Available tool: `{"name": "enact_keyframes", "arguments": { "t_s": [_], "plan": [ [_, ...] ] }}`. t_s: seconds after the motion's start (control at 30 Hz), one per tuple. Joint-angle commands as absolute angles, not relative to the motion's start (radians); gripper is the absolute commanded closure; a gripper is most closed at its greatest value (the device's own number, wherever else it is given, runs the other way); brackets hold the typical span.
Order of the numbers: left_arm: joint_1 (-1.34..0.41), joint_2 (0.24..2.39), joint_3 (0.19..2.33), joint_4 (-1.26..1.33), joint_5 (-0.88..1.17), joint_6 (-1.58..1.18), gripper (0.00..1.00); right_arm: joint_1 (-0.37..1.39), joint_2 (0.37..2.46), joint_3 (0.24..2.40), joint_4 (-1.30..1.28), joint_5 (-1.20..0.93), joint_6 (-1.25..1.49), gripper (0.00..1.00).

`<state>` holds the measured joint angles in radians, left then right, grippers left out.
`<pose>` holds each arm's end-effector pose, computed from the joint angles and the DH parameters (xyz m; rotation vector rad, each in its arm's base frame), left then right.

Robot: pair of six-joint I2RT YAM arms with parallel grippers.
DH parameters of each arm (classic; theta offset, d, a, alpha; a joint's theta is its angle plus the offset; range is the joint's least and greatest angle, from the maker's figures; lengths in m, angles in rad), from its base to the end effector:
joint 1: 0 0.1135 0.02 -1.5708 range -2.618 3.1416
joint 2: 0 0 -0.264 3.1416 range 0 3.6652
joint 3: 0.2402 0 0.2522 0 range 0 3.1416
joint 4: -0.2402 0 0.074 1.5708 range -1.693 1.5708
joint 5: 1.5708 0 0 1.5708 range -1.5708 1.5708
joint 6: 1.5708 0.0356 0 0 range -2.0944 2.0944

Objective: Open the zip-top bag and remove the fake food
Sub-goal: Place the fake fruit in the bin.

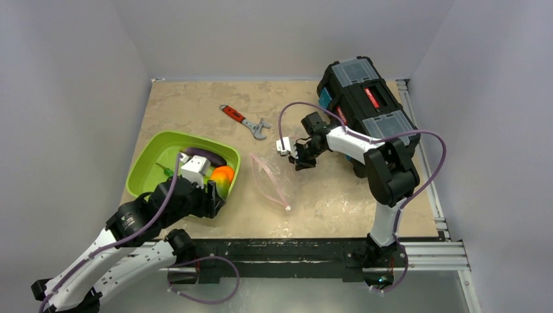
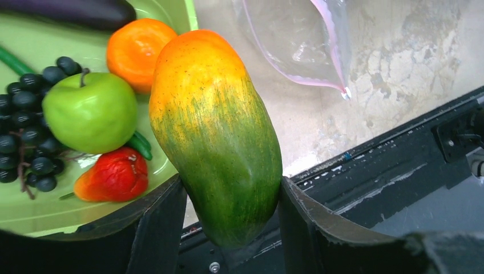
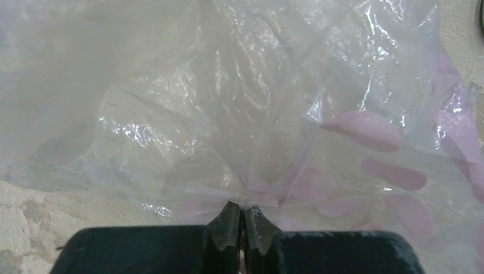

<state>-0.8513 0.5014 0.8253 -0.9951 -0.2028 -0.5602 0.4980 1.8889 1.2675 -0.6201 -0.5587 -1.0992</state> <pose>0.0626 -0.0606 0.3075 0.2198 2.2709 -0.5371 0.3164 0.1935 0.1718 -1.9546 1.7302 0.5861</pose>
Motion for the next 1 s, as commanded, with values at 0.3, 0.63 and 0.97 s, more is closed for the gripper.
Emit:
{"name": "enact_keyframes", "arguments": {
  "t_s": [0.3,0.63,0.97],
  "plan": [
    [-0.846,0.493,0.905,-1.035,-0.444,-0.558,1.0,0.496,1.876,1.28,-0.623,-0.555,-1.095,0.99],
    [-0.753,0.52,0.859,-0.93,-0.474,-0.498,1.0,0.495,1.876,1.278,-0.624,-0.564,-1.095,0.99],
    [-0.52,0.562,0.805,-0.823,-0.32,-0.444,1.0,0.496,1.879,1.278,-0.618,-0.568,-1.094,0.99]
  ]
}}
